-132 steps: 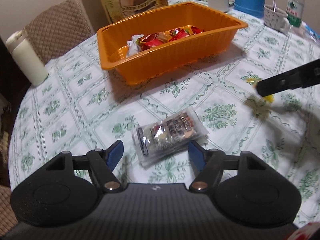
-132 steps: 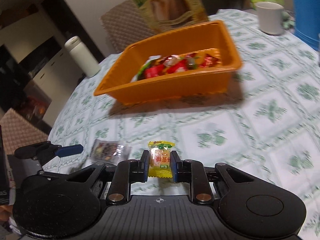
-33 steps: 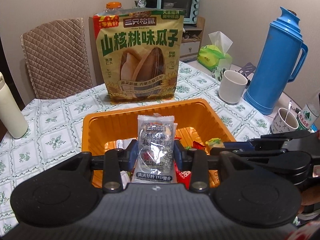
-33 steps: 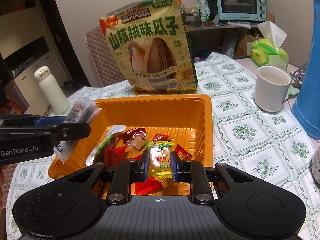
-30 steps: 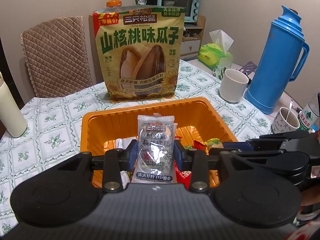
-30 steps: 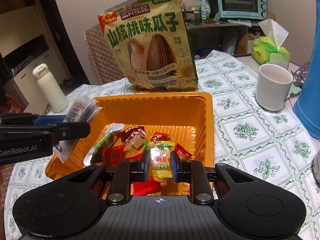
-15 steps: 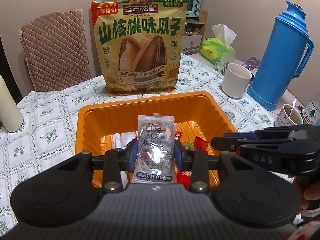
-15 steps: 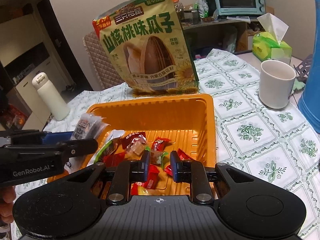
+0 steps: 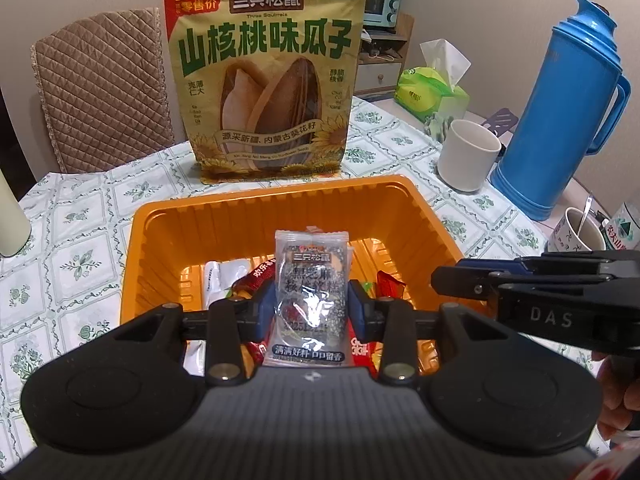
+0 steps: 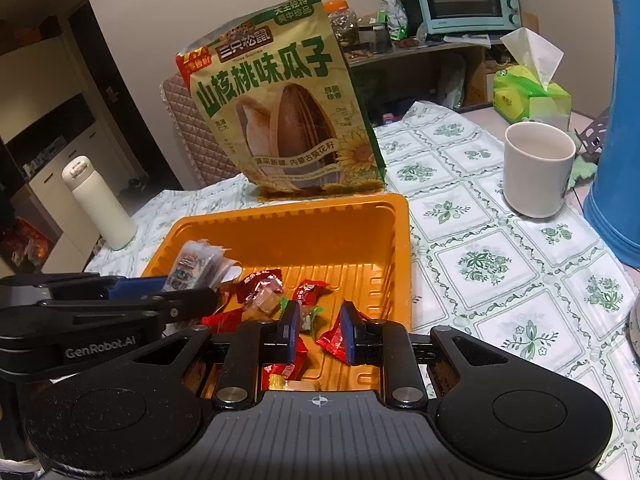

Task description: Organize snacks

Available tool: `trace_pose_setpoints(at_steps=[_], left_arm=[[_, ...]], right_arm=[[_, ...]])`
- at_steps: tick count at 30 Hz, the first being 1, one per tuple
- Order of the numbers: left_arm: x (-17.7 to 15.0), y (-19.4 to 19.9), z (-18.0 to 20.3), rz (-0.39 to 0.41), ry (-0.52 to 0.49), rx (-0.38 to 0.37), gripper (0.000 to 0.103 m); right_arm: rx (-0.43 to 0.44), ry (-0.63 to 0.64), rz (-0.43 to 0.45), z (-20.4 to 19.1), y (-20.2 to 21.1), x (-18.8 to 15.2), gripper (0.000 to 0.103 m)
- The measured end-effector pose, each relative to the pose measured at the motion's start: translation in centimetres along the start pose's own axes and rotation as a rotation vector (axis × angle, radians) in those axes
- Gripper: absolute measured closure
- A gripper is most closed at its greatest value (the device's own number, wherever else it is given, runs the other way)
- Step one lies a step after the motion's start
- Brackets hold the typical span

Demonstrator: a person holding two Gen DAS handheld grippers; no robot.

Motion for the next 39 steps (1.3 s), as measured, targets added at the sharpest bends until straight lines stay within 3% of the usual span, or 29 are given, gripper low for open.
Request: trace_pose_setpoints(at_steps=[11,17,18,20,21,22,35,39], left_arm=[[0.0,1.3,0.0,0.023,0.012,0.015,0.067],[-0.9,3.9,-0.8,0.056,0.059,0.034,0.055],[-1.2,4.5,-1.0,0.059,0.066,0.040,0.053],[-1.8,5.9,-1.4,0.067,0.086,0.056,0.045],[-2.2,6.6,-1.5,0.074,0.096,0.063,0.044],[-2.6,7.3,-1.7,0.078,0.105,0.071,0.043],[-10.9,16.7,0.5,0.078,0.190,0.161,0.020],[-14.4,18.4,2.3,0.049,0.206,0.173,0.020]], right_arm=[[0.020,-0.021,0.011,0.0,1.3,-0.2,0.080],[0.037,-0.035,0.022,-0.4,2.7,-0.5,0.080],[0.044,-0.036,0.020,-0.5,3.1,-0.6,0.076],[0.052,-0.038,0.026,-0.8,3.8,-0.9,0.047],[0.048,-0.039,0.046,-1.0,4.4,-1.1,0.025],[0.045,-0.036,0.068,-1.2,5.0,-1.3,0.020],[0.079,-0.001,0.080,-4.1,12.3,-6.5,0.013],[0.081,0.012,0.058,-4.7,14.4,-9.3,0.012]])
Point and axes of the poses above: each gripper's, at about its wrist camera, not at the fingertips, and y roughly against the way its jaws point, z to its right, x to its top, the point moved 6 cm from there along -y, roughly the way its jaws point, and after that the axes turned 11 degrees about -z, right-handed, at the moved point
